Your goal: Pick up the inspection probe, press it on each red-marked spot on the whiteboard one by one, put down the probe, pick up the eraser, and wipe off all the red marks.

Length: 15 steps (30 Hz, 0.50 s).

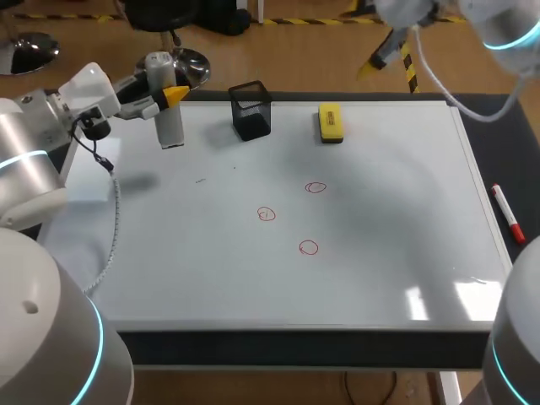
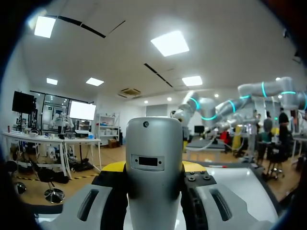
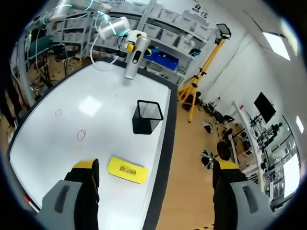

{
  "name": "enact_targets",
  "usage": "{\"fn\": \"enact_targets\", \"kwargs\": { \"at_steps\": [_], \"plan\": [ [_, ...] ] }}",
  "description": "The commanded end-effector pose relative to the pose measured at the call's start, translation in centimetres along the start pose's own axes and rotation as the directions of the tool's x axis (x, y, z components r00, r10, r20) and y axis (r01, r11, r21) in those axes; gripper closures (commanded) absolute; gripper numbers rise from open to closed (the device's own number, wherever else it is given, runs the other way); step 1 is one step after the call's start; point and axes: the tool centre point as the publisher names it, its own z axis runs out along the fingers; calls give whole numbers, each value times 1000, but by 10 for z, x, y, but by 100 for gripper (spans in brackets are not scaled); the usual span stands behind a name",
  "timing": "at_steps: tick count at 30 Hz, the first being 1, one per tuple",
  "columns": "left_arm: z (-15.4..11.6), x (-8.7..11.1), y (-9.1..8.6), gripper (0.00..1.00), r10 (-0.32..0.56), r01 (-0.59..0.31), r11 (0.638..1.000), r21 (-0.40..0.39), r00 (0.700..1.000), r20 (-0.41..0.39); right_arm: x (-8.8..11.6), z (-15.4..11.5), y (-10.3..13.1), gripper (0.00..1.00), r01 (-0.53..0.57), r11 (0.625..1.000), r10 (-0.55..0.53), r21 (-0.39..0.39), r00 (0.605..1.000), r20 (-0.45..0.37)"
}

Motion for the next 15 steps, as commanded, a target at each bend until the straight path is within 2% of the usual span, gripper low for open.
{"fn": "enact_targets", "kwargs": {
  "at_steps": [1,4,10,11,15],
  "plan": [
    [1,0,0,100,1,-1,1000,3,1000,3,-4,10,3,0,206,977,-150,50,836,-528],
    [1,0,0,100,1,-1,1000,3,1000,3,-2,15,5,0,281,959,-207,40,789,-579],
    [1,0,0,100,1,-1,1000,3,1000,3,11,28,10,0,371,928,-299,-31,692,-657],
    [1,0,0,100,1,-1,1000,3,1000,3,14,31,10,0,405,914,-320,-35,664,-676],
    [1,0,0,100,1,-1,1000,3,1000,3,23,39,8,0,503,863,-386,-51,590,-709]
  ]
}}
